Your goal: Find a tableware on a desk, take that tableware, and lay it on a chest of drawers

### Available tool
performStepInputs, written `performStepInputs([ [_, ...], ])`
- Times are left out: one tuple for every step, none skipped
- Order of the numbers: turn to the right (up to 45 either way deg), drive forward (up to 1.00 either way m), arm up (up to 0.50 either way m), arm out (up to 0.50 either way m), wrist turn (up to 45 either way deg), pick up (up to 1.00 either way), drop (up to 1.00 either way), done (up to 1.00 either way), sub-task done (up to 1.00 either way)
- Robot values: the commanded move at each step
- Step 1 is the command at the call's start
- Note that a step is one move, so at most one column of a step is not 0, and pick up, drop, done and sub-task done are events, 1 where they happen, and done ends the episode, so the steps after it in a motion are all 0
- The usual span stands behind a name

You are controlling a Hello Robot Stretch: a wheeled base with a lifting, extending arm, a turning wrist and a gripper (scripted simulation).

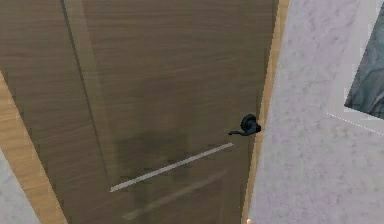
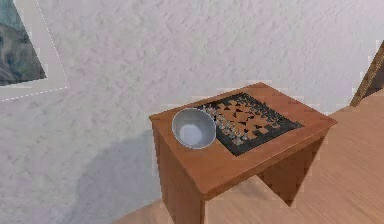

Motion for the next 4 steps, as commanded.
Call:
performStepInputs([
  [0.0,0.00,0.38,0.00,0.0,0.00,0.00,0.00,0.00],
  [0.0,0.00,0.00,0.30,0.0,0.00,0.00,0.00,0.00],
  [0.0,0.00,0.00,0.00,45.0,0.00,0.00,0.00,0.00],
  [0.0,0.00,0.00,0.00,45.0,0.00,0.00,0.00,0.00],
])
